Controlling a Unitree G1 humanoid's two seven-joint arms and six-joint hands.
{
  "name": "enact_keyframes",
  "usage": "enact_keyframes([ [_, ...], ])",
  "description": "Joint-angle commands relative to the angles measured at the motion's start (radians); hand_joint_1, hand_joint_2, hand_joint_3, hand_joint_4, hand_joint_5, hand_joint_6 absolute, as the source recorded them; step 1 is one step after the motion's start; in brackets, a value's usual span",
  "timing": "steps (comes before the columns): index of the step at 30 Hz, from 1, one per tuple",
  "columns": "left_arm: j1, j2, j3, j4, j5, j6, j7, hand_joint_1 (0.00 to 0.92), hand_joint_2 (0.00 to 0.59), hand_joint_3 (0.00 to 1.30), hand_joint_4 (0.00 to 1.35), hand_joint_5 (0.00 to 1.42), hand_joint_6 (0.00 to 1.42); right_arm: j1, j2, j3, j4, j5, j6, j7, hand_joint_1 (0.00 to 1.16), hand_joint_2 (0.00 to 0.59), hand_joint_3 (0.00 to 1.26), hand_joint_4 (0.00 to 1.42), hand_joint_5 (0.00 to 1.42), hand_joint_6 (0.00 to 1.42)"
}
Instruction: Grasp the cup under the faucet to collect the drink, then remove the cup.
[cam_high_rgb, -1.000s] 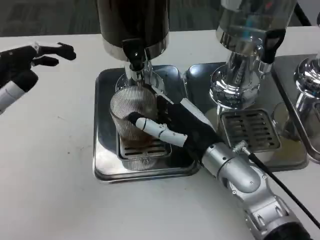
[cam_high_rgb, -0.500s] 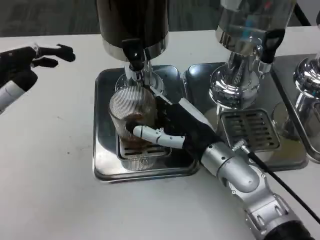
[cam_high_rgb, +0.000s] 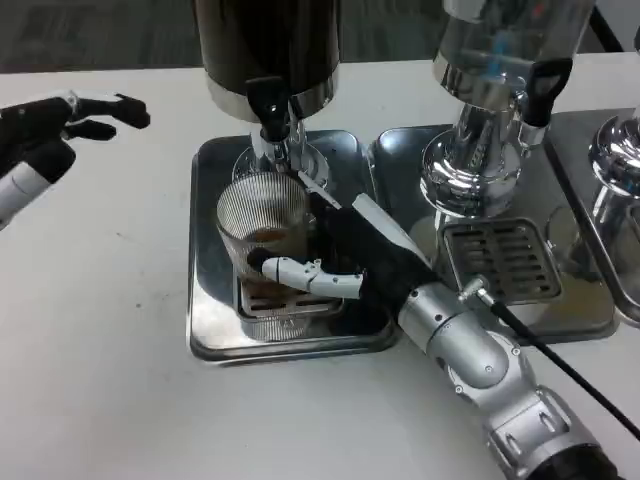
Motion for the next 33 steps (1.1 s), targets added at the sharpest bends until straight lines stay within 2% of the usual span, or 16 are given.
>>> enact_keyframes([
  [1, -0.003, 0.019, 0.001, 0.004, 0.012, 0.009, 0.007, 0.000, 0.128, 0.44, 0.27, 0.17, 0.27, 0.033, 0.005, 0.014, -0.029, -0.024, 0.051, -0.030, 0.58, 0.209, 0.00, 0.00, 0.00, 0.00],
  [7, 0.000, 0.020, -0.001, 0.002, 0.015, 0.006, 0.007, 0.000, 0.133, 0.45, 0.28, 0.18, 0.27, 0.053, 0.019, 0.030, -0.068, -0.048, 0.099, -0.067, 0.58, 0.205, 0.00, 0.00, 0.08, 0.08],
  [11, 0.001, 0.021, -0.002, 0.000, 0.017, 0.004, 0.007, 0.000, 0.136, 0.45, 0.28, 0.19, 0.27, 0.071, 0.027, 0.040, -0.094, -0.066, 0.125, -0.101, 0.58, 0.205, 0.00, 0.11, 0.17, 0.16],
  [13, 0.002, 0.021, -0.002, 0.000, 0.018, 0.002, 0.007, 0.000, 0.137, 0.45, 0.29, 0.19, 0.27, 0.079, 0.031, 0.043, -0.103, -0.073, 0.134, -0.117, 0.58, 0.207, 0.07, 0.19, 0.22, 0.21],
  [17, 0.005, 0.022, -0.002, -0.001, 0.025, -0.007, 0.009, 0.000, 0.139, 0.45, 0.29, 0.19, 0.28, 0.101, 0.039, 0.049, -0.125, -0.090, 0.133, -0.173, 0.59, 0.210, 0.16, 0.28, 0.30, 0.28],
  [22, 0.004, 0.022, 0.001, -0.001, 0.029, -0.008, 0.008, 0.000, 0.140, 0.45, 0.29, 0.19, 0.28, 0.111, 0.044, 0.058, -0.134, -0.101, 0.132, -0.208, 0.59, 0.210, 0.26, 0.37, 0.37, 0.35],
  [33, 0.005, 0.022, -0.001, 0.003, 0.036, -0.011, 0.006, 0.000, 0.142, 0.44, 0.29, 0.19, 0.30, 0.131, 0.054, 0.079, -0.140, -0.137, 0.104, -0.291, 0.59, 0.210, 0.34, 0.44, 0.43, 0.41],
])
